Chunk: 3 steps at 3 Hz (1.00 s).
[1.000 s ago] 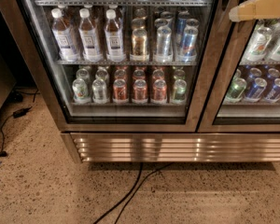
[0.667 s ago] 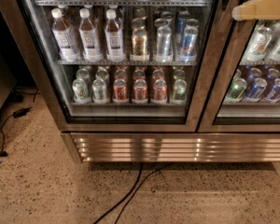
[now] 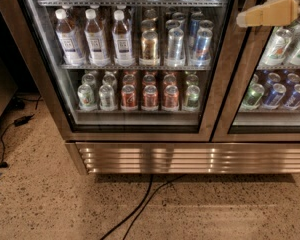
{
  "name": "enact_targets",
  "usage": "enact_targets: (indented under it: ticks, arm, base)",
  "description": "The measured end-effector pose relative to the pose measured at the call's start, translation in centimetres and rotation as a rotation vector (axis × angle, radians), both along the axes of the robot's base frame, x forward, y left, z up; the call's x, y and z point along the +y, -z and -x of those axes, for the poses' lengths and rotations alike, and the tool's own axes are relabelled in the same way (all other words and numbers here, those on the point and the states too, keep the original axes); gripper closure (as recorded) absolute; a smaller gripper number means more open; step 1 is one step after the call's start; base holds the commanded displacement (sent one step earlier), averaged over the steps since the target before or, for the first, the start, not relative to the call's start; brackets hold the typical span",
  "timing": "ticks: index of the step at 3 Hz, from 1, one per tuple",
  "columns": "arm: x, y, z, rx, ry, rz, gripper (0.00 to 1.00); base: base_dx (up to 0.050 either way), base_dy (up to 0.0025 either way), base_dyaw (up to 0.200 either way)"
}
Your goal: Open left fridge door
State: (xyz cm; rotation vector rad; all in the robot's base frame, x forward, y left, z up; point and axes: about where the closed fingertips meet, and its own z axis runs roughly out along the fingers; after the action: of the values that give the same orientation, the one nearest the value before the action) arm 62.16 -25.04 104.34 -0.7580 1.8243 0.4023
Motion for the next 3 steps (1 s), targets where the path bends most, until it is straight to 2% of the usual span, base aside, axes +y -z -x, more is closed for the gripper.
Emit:
enact_targets:
  ticks: [1,3]
  arm:
    - [1.09,0.05,-1.02,-0.008,-0.020,0.005,0.20]
    - [1.16,0.04,-1.07,-0.008,-0.021,0.005,0.46]
  base:
    - [0.000,0.00000,0.000]
    - [0.000,0.00000,0.000]
